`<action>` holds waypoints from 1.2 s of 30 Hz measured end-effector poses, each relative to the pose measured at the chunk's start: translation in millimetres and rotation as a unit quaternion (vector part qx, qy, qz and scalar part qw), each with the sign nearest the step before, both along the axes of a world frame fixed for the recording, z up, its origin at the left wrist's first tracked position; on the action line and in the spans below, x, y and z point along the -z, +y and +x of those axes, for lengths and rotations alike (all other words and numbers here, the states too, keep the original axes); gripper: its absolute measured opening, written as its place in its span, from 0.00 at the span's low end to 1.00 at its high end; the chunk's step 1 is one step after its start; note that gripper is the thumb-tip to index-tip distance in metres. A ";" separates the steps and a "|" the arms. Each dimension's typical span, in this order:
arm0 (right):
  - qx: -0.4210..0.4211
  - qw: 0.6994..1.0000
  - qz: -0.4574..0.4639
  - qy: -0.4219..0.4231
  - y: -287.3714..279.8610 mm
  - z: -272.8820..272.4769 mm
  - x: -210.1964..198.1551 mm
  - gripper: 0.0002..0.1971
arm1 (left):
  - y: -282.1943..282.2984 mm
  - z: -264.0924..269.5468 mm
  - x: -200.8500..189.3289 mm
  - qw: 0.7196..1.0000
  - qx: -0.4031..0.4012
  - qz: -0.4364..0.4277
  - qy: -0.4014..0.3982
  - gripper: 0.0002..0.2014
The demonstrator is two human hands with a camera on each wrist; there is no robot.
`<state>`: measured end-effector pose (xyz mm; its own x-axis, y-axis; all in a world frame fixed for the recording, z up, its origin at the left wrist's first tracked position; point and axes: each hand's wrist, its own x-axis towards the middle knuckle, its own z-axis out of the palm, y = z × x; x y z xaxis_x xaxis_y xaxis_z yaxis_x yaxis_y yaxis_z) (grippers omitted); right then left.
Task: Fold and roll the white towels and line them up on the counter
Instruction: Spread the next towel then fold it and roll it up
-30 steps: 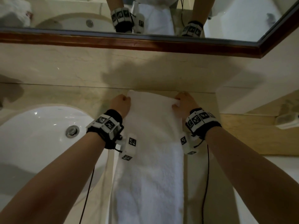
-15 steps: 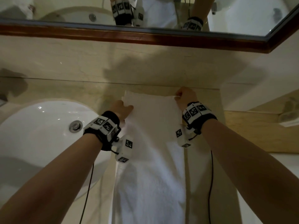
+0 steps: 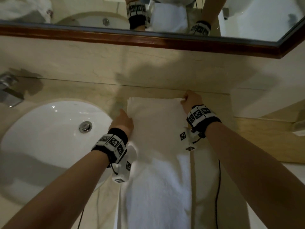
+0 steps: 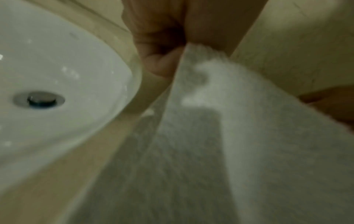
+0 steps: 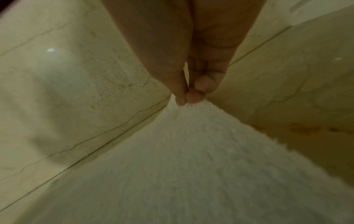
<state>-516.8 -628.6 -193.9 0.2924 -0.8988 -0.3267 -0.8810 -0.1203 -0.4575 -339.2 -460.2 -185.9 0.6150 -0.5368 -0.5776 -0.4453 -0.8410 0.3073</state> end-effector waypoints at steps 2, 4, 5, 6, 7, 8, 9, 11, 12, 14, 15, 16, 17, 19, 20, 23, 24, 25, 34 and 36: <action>0.003 1.000 -0.019 -0.025 1.9 -2.0 1.9 0.11 | -6.3 -1.5 -1.4 0.996 0.048 -0.014 -0.078 0.26; -0.003 0.998 -0.043 -0.037 5.0 -5.4 4.4 0.10 | -21.0 -3.5 1.6 0.970 0.147 -0.077 -0.175 0.29; -0.008 0.998 -0.055 -0.034 7.2 -7.0 5.6 0.09 | -30.4 -3.8 2.4 0.954 0.194 -0.100 -0.206 0.29; -0.014 0.997 -0.065 -0.032 9.4 -8.2 6.1 0.09 | -39.6 -3.0 2.8 0.943 0.227 -0.102 -0.221 0.28; -0.025 0.997 -0.072 -0.031 11.5 -9.2 6.2 0.10 | -47.6 -1.3 3.4 0.939 0.245 -0.092 -0.225 0.26; -0.040 0.996 -0.079 -0.032 13.2 -10.5 6.4 0.11 | -54.1 1.4 4.2 0.938 0.255 -0.075 -0.223 0.23; -0.053 0.994 -0.085 -0.036 14.6 -12.3 6.5 0.11 | -58.3 3.9 4.3 0.937 0.265 -0.056 -0.222 0.22; -0.064 0.991 -0.098 -0.062 16.8 -18.0 6.2 0.11 | -63.4 8.5 4.3 0.930 0.291 -0.043 -0.219 0.20; -0.066 0.989 -0.106 -0.081 17.9 -21.6 6.3 0.10 | -65.4 11.4 3.5 0.929 0.301 -0.042 -0.210 0.20; -0.076 0.983 -0.119 -0.114 21.5 -29.0 7.0 0.09 | -67.1 17.8 -0.4 0.932 0.310 -0.035 -0.185 0.18; -0.087 0.981 -0.123 -0.125 23.8 -32.2 7.7 0.08 | -67.2 20.9 -2.8 0.932 0.315 -0.035 -0.176 0.18; -0.099 0.978 -0.126 -0.132 25.9 -35.2 8.7 0.08 | -67.1 22.8 -5.1 0.931 0.323 -0.043 -0.166 0.18; -0.109 0.976 -0.128 -0.137 27.9 -37.9 9.9 0.07 | -66.6 23.8 -8.0 0.930 0.329 -0.057 -0.157 0.18; -0.122 0.972 -0.131 -0.153 30.0 -42.6 12.6 0.06 | -64.8 23.1 -11.9 0.930 0.328 -0.088 -0.143 0.17; -0.126 0.970 -0.132 -0.159 30.8 -44.4 13.8 0.05 | -63.6 22.9 -12.5 0.929 0.326 -0.103 -0.141 0.16; -0.141 0.970 -0.144 -0.139 31.5 -45.1 13.7 0.05 | -58.9 25.4 -10.9 0.901 0.368 -0.135 -0.183 0.11; -0.148 0.971 -0.145 -0.120 31.4 -44.2 12.8 0.05 | -55.6 26.5 -9.6 0.888 0.392 -0.134 -0.201 0.11; -0.157 0.972 -0.141 -0.100 31.9 -44.0 12.3 0.05 | -51.2 26.9 -8.9 0.875 0.420 -0.120 -0.210 0.11; -0.197 0.969 -0.144 -0.030 37.6 -46.3 18.2 0.03 | -39.6 25.0 -0.6 0.881 0.441 -0.067 -0.158 0.35; -0.198 0.970 -0.141 -0.033 36.5 -47.4 16.5 0.03 | -46.4 26.8 -0.5 0.874 0.439 -0.066 -0.198 0.33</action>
